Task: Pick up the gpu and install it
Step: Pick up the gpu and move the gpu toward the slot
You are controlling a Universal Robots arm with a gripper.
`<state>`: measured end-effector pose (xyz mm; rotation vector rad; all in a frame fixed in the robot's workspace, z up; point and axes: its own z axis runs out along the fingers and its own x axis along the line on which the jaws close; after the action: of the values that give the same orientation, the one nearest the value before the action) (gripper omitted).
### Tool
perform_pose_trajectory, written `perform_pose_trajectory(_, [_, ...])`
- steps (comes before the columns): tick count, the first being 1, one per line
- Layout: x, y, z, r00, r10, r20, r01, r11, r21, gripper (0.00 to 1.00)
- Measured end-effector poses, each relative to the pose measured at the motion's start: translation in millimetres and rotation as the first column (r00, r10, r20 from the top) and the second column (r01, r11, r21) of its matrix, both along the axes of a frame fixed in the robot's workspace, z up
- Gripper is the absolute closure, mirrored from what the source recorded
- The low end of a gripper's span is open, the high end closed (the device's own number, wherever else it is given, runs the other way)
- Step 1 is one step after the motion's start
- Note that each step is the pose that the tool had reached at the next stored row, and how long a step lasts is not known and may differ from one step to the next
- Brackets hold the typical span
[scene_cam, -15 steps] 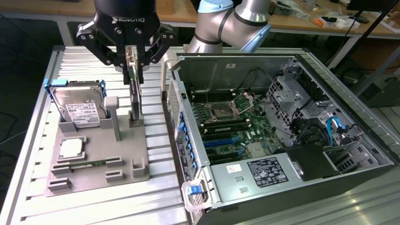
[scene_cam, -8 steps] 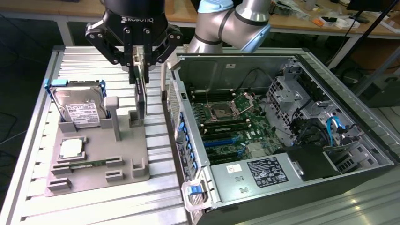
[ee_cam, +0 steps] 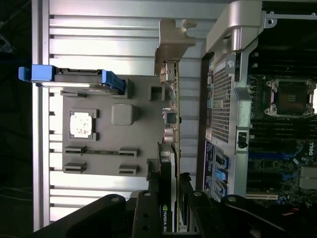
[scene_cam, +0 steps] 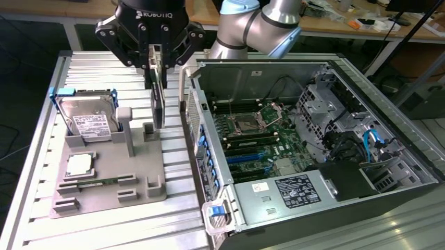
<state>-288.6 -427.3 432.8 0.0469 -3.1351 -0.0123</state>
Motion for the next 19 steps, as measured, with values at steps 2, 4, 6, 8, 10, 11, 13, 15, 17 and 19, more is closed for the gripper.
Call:
perform_pose_trajectory(2, [3.0,0.0,0.0,1.0,0.0,0.0,0.0,1.0,0.0,0.73])
perform_pose_trajectory(4, [6.8,0.0,-0.1,1.0,0.0,0.0,0.0,1.0,0.0,0.73])
perform_pose_trajectory(6, [10.2,0.0,-0.3,1.0,0.0,0.0,0.0,1.0,0.0,0.73])
perform_pose_trajectory(8, [13.4,0.0,-0.4,1.0,0.0,0.0,0.0,1.0,0.0,0.73])
perform_pose_trajectory(10, [14.4,-0.1,-0.5,1.0,0.0,0.0,0.0,1.0,0.0001,0.73])
perform_pose_trajectory(11, [14.4,-0.1,-0.5,1.0,-0.001,0.0,0.001,1.0,0.0001,0.73])
perform_pose_trajectory(13, [14.8,0.0,-0.4,1.0,0.0,-0.0001,0.0,1.0,0.0,0.73])
perform_pose_trajectory(15, [16.1,0.0,-0.4,1.0,0.0,-0.0001,0.0,1.0,-0.0001,0.73])
perform_pose_trajectory(17, [19.5,0.0,-0.4,1.0,0.0,-0.0001,0.0,1.0,0.0,0.73])
perform_pose_trajectory(19, [24.6,0.0,-0.5,1.0,0.0,0.0,0.0,1.0,0.0,0.73])
